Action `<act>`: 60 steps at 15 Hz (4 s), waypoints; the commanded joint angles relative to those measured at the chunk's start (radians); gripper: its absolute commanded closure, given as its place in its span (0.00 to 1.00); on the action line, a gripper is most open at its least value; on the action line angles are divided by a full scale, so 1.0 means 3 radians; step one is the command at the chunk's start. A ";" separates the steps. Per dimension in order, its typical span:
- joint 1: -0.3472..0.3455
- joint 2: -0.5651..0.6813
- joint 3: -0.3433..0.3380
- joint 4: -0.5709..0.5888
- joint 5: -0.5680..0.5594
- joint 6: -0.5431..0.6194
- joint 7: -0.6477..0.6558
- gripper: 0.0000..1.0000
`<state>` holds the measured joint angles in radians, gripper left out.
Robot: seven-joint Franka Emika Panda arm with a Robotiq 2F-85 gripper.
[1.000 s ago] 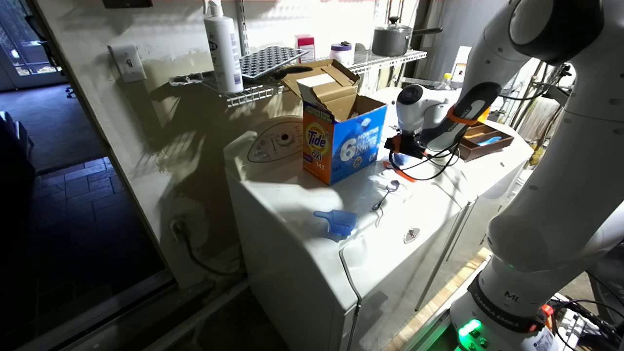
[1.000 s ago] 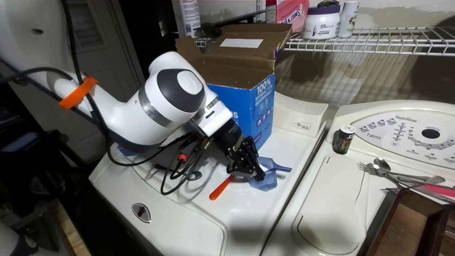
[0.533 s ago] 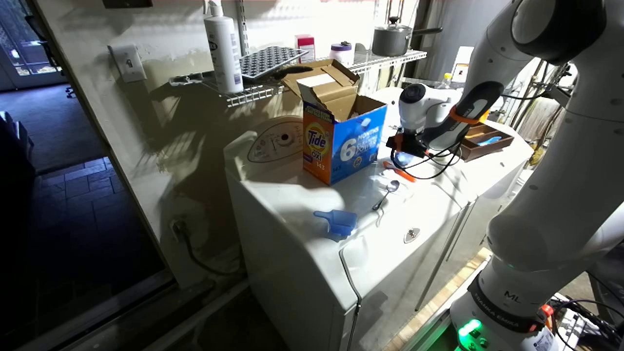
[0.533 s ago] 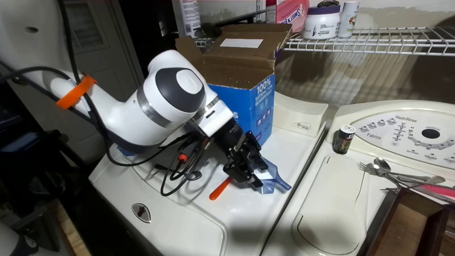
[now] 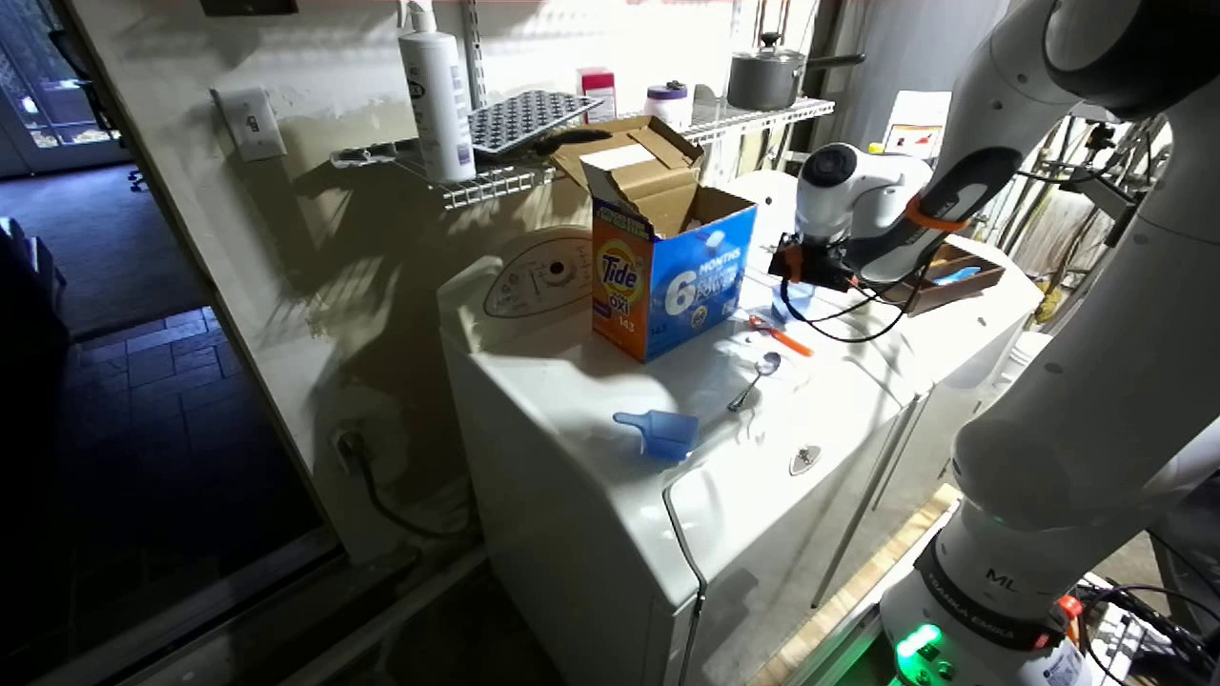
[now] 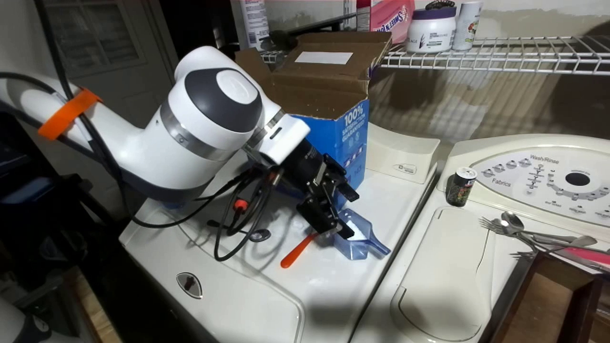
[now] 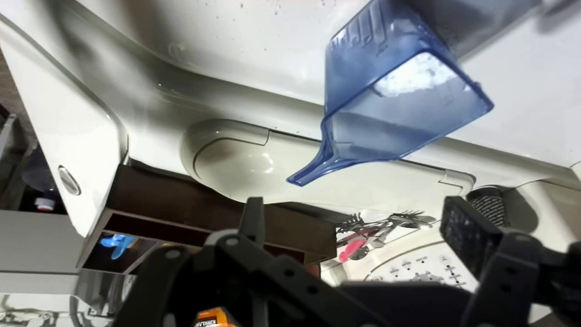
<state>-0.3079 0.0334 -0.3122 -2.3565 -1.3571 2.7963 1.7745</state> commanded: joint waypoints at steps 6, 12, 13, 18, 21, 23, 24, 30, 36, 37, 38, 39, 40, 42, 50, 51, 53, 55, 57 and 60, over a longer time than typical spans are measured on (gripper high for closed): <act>-0.0045 -0.0340 -0.0095 -0.0522 0.0248 0.0624 -0.1033 0.00; -0.0018 -0.0185 -0.0073 -0.0815 0.1082 0.1017 -0.2338 0.00; 0.0017 -0.0145 -0.0095 -0.0853 0.1214 0.1051 -0.2513 0.00; 0.0087 -0.0086 -0.0012 -0.0832 0.1758 0.0884 -0.3260 0.00; 0.0093 -0.0049 0.0015 -0.0778 0.1874 0.0918 -0.3511 0.00; 0.0099 -0.0028 0.0030 -0.0755 0.1937 0.0901 -0.3643 0.00; 0.0104 -0.0008 0.0039 -0.0752 0.1988 0.0898 -0.3713 0.00; 0.0087 0.0146 0.0123 -0.0695 0.2250 0.0899 -0.4051 0.41; 0.0051 0.0259 0.0155 -0.0577 0.2297 0.0878 -0.4169 0.05; 0.0042 0.0284 0.0164 -0.0569 0.2314 0.0889 -0.4199 0.06; 0.0033 0.0305 0.0181 -0.0570 0.2345 0.0899 -0.4241 0.14; 0.0027 0.0320 0.0187 -0.0567 0.2367 0.0902 -0.4270 0.25; 0.0018 0.0332 0.0201 -0.0572 0.2405 0.0904 -0.4311 0.32; 0.0001 0.0349 0.0220 -0.0571 0.2452 0.0897 -0.4378 0.47; -0.0057 0.0383 0.0252 -0.0533 0.2559 0.0872 -0.4530 0.42; -0.0057 0.0394 0.0252 -0.0520 0.2558 0.0870 -0.4534 0.43; -0.0060 0.0410 0.0254 -0.0502 0.2562 0.0860 -0.4545 0.58; -0.0065 0.0435 0.0264 -0.0488 0.2575 0.0860 -0.4557 0.71; -0.0071 0.0457 0.0287 -0.0473 0.2607 0.0862 -0.4577 0.85; -0.0087 0.0481 0.0330 -0.0459 0.2669 0.0861 -0.4624 1.00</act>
<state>-0.3144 0.1514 -0.2433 -2.5180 -0.6035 3.0727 0.4293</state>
